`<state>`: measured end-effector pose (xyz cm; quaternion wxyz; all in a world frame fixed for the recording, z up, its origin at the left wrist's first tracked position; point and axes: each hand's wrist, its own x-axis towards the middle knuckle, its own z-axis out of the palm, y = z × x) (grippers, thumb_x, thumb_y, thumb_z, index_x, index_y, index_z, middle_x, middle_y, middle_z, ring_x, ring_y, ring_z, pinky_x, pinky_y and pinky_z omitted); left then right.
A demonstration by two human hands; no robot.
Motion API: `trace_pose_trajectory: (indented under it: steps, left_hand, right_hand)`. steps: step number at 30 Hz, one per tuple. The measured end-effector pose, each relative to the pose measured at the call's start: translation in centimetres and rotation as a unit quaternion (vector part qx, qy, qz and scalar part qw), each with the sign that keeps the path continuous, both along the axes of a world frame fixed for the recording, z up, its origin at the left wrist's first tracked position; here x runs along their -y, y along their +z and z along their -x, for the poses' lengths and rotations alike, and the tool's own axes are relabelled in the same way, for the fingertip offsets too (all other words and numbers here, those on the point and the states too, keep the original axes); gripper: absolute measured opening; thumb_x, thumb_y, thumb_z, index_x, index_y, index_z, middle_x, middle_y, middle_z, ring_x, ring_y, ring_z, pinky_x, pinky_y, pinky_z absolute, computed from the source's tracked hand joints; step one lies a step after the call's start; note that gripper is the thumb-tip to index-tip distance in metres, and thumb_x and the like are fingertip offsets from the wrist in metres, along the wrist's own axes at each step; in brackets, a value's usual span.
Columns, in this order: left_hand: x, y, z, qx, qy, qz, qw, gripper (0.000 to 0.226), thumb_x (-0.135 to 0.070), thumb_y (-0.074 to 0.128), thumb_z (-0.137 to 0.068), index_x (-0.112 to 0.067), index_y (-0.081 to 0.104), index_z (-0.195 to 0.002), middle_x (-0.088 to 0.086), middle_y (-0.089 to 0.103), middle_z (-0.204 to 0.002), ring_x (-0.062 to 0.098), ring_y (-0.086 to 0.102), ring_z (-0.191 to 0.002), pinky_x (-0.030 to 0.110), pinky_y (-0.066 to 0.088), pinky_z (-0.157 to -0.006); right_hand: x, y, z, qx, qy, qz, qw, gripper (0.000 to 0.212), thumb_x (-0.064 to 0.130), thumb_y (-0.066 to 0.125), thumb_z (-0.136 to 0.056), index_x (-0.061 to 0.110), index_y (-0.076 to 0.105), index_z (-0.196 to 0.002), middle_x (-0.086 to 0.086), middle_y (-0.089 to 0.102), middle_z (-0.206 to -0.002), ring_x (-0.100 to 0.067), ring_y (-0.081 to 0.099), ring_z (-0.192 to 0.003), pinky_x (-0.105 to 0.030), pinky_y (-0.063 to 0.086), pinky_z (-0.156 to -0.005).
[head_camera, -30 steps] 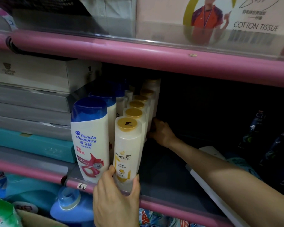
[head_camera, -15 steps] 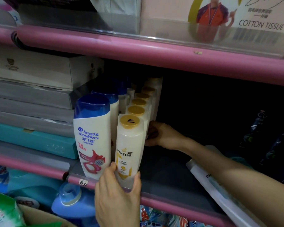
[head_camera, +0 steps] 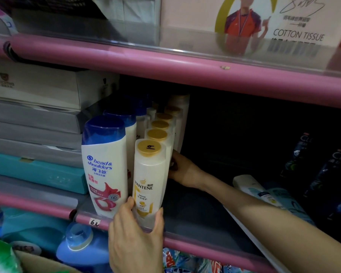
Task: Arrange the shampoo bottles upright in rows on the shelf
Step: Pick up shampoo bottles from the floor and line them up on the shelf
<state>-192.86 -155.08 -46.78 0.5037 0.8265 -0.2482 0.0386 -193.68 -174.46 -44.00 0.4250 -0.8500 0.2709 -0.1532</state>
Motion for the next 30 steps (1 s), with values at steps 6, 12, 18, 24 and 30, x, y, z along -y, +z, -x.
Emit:
trace_pose_trajectory:
  steps: [6, 12, 18, 24, 30]
  left_hand:
    - [0.0, -0.1, -0.1, 0.006, -0.005, -0.006, 1.0, 0.066, -0.019, 0.09, -0.054, -0.002, 0.059, -0.11, 0.019, 0.066, -0.099, 0.039, 0.059, -0.089, 0.051, 0.052, -0.077]
    - [0.1, -0.3, -0.2, 0.017, -0.006, -0.008, 1.0, 0.066, -0.02, 0.091, -0.052, -0.003, 0.059, -0.108, 0.017, 0.066, -0.096, 0.038, 0.061, -0.085, 0.049, 0.053, -0.074]
    - [0.0, -0.7, -0.2, 0.031, -0.007, -0.008, 0.999, 0.066, -0.02, 0.091, -0.051, -0.003, 0.06, -0.106, 0.016, 0.067, -0.093, 0.037, 0.061, -0.082, 0.048, 0.054, -0.07]
    - [0.1, -0.6, -0.3, 0.033, -0.007, -0.009, 0.999, 0.067, -0.02, 0.092, -0.049, -0.004, 0.059, -0.106, 0.015, 0.067, -0.093, 0.035, 0.061, -0.082, 0.048, 0.055, -0.069]
    - [-0.1, -0.7, -0.3, 0.034, -0.007, -0.002, 0.999, 0.067, -0.021, 0.091, -0.05, -0.005, 0.059, -0.107, 0.013, 0.066, -0.094, 0.035, 0.06, -0.082, 0.049, 0.055, -0.068]
  right_hand:
    - [-0.1, -0.7, 0.8, 0.006, -0.026, 0.006, 1.0, 0.062, 0.026, 0.065, -0.087, 0.029, 0.031, -0.14, 0.005, 0.053, -0.131, -0.011, 0.048, -0.121, -0.027, 0.043, -0.1]
    - [-0.3, -1.1, 0.4, 0.016, -0.081, 0.032, 0.996, 0.046, 0.022, 0.071, -0.082, 0.021, 0.046, -0.121, 0.01, 0.056, -0.102, -0.002, 0.055, -0.09, 0.0, 0.041, -0.055]
    - [-0.4, -1.4, 0.1, 0.02, -0.101, 0.043, 0.994, 0.03, 0.021, 0.066, -0.086, 0.021, 0.045, -0.107, 0.016, 0.051, -0.086, 0.008, 0.048, -0.071, 0.003, 0.036, -0.044]
    - [-0.4, -1.1, 0.1, 0.01, -0.115, 0.059, 0.992, 0.039, 0.022, 0.066, -0.086, 0.015, 0.047, -0.119, 0.002, 0.059, -0.107, -0.004, 0.052, -0.084, 0.003, 0.037, -0.044]
    - [-0.8, 0.4, 1.0, -0.059, -0.107, 0.068, 0.99, 0.056, 0.033, 0.069, -0.083, 0.015, 0.039, -0.127, -0.002, 0.057, -0.119, -0.011, 0.055, -0.097, -0.004, 0.038, -0.054]
